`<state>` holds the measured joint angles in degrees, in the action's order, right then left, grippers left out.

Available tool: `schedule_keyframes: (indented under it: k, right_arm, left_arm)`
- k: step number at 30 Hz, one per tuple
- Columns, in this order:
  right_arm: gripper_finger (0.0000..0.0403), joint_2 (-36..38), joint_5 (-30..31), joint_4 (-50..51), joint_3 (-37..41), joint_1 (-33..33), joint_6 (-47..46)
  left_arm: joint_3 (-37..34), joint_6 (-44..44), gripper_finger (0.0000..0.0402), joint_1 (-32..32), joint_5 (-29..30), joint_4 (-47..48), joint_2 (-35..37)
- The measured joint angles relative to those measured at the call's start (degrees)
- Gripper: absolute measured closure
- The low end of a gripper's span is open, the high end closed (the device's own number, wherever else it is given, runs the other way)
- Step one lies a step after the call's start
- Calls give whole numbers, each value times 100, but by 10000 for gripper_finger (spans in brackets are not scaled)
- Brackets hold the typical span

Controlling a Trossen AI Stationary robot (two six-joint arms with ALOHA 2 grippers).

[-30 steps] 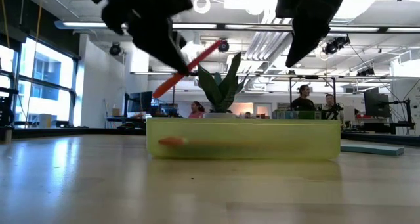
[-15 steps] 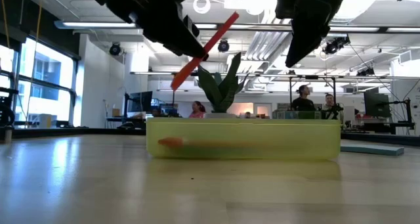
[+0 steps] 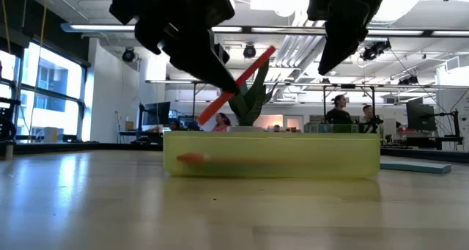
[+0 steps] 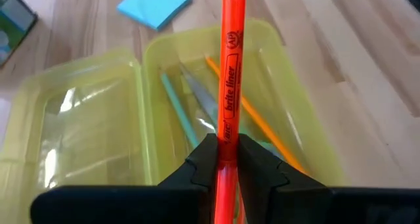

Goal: Pack school essentials
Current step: Put the orange pen into the yellow supply box

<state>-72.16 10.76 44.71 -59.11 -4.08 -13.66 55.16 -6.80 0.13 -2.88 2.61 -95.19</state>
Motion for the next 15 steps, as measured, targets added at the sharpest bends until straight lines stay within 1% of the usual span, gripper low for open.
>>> schedule_keyframes:
  k: [4, 7, 9, 15]
  right_arm:
    - [284, 0, 0, 0, 0, 0, -45]
    - [284, 0, 0, 2, 0, 4, -76]
    - [284, 0, -1, 2, 0, 32, -171]
    - [284, 0, -2, 2, 0, 211, -321]
  left_arm:
    - [-2, 105, 367, 113, 2, 25, -99]
    - [-2, 350, 367, 191, -4, 13, -162]
    - [-2, 497, 367, 240, -110, 61, -178]
    - [-2, 578, 366, 322, -190, 63, -176]
